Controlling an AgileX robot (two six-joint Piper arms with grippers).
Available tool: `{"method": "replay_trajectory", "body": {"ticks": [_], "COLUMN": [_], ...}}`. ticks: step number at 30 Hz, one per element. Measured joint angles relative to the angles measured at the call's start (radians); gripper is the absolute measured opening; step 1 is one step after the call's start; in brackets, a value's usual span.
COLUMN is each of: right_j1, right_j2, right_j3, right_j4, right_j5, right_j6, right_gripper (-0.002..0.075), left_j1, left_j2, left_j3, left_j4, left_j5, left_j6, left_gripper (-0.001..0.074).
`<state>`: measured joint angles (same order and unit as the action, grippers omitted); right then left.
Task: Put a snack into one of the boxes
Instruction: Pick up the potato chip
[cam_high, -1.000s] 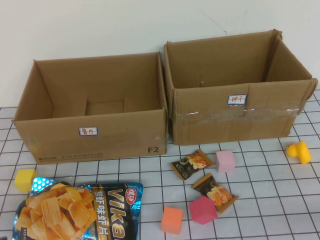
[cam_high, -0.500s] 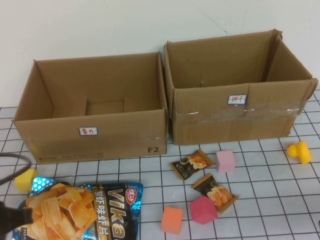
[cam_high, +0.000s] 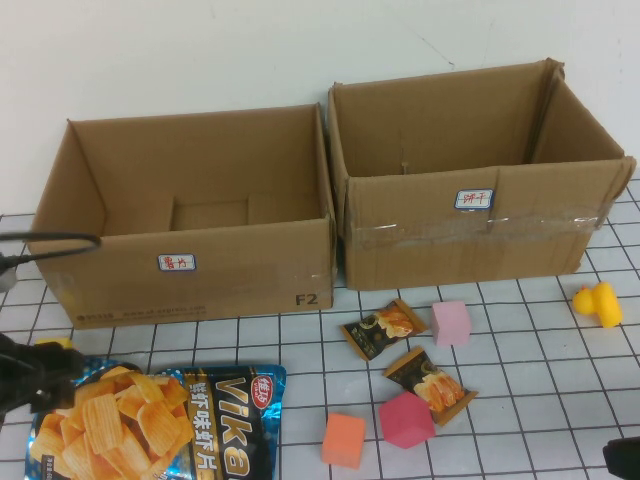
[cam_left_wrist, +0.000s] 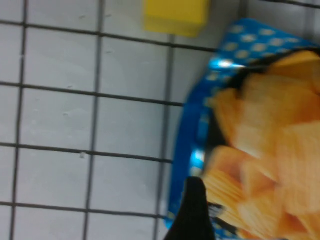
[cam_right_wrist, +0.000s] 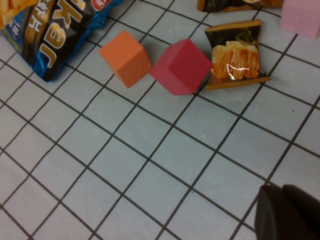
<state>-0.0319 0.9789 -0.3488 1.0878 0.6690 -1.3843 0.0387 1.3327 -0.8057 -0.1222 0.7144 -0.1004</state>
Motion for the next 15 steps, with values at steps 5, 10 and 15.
{"method": "replay_trajectory", "body": {"ticks": [5,10,15], "right_j1": [0.000,0.000,0.000], "right_j2": [0.000,0.000,0.000], "right_j3": [-0.001,-0.001,-0.001], "right_j4": [0.000,0.005,0.030], "right_j5": [0.015,0.022,0.026], "right_j6": [0.000,-0.006,-0.023], "right_gripper": [-0.0001,-0.0001,-0.0001], "left_j1": [0.122,0.224,0.246], "left_j2": [0.100,0.160,0.223], "left_j3": [-0.017,-0.018,-0.023], "left_j4": [-0.156,-0.395,-0.440], "left_j5": [-0.003,-0.003,-0.020], "left_j6": [0.162,0.432,0.529], "left_gripper": [0.0514,0.0514,0.0514]}}
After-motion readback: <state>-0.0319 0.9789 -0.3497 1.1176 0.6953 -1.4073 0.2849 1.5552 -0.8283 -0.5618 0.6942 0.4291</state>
